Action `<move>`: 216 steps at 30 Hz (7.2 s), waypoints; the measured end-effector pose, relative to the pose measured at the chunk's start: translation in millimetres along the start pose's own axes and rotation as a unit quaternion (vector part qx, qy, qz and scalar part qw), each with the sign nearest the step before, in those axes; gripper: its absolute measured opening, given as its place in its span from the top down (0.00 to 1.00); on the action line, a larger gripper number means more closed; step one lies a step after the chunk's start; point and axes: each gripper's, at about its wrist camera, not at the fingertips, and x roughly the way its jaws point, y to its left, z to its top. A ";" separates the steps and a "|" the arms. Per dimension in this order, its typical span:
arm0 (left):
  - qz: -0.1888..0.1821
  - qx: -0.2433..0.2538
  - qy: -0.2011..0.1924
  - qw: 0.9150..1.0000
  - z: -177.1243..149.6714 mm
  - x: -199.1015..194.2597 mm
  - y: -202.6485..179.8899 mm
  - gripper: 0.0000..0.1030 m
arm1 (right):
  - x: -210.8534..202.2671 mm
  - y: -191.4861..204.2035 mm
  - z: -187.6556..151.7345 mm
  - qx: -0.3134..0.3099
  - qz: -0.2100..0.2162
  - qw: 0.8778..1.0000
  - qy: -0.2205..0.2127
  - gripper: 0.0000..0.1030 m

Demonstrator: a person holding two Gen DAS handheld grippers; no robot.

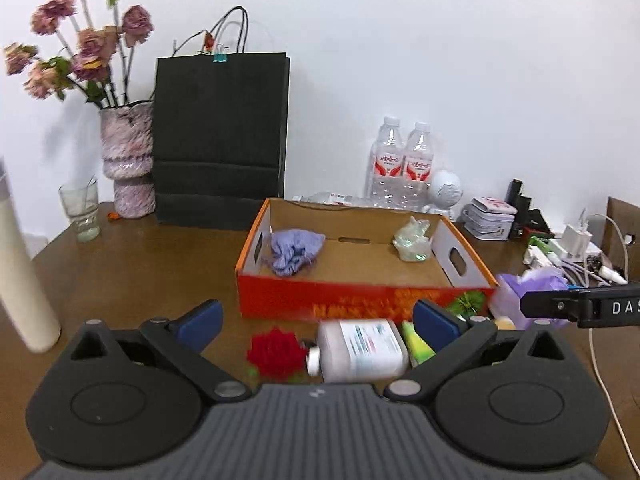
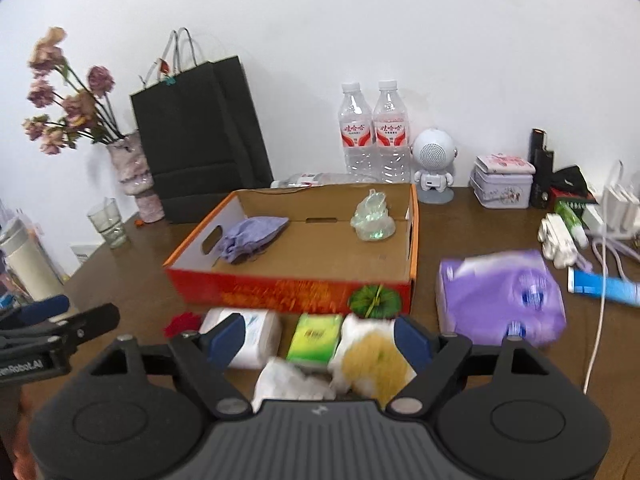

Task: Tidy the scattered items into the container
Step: 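Withdraw both tools from the box back over the table, then grasp the crumpled tissue with the left tool while the right tool grasps the plush toy, then lift both held items and carry them over the cardboard box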

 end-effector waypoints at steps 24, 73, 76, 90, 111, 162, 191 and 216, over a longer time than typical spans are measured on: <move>-0.005 0.008 -0.068 0.998 -147.3 -99.1 -4.5 0.00 | -88.8 32.2 -183.6 -0.022 -0.035 0.994 -0.100 0.18; -0.112 0.071 0.037 0.990 -88.6 51.4 -70.6 0.00 | 2.4 -27.5 -119.3 0.045 -0.124 0.989 -0.061 0.22; -0.114 0.083 0.050 0.989 -86.5 71.0 -76.1 0.11 | 17.0 -38.6 -109.7 0.061 -0.125 0.989 -0.049 0.22; -0.103 0.062 0.075 0.990 -86.3 96.8 -74.9 0.88 | 56.5 -47.3 -92.8 0.044 -0.112 0.993 0.004 0.47; -0.044 -0.013 -0.014 0.999 -90.8 -43.8 -8.0 0.89 | -40.1 8.0 -114.9 -0.016 -0.103 0.993 -0.056 0.53; 0.013 0.039 -0.105 0.994 -55.7 -59.8 -7.8 0.89 | -74.1 62.9 -107.2 -0.092 -0.071 0.980 -0.163 0.53; -0.033 0.039 0.114 0.992 99.5 231.5 -7.8 0.89 | 166.2 -17.9 99.1 -0.049 -0.067 0.996 0.017 0.53; -0.033 0.052 0.326 0.943 65.5 283.2 2.1 0.89 | 265.3 -36.6 118.0 -0.029 -0.073 0.962 0.260 0.54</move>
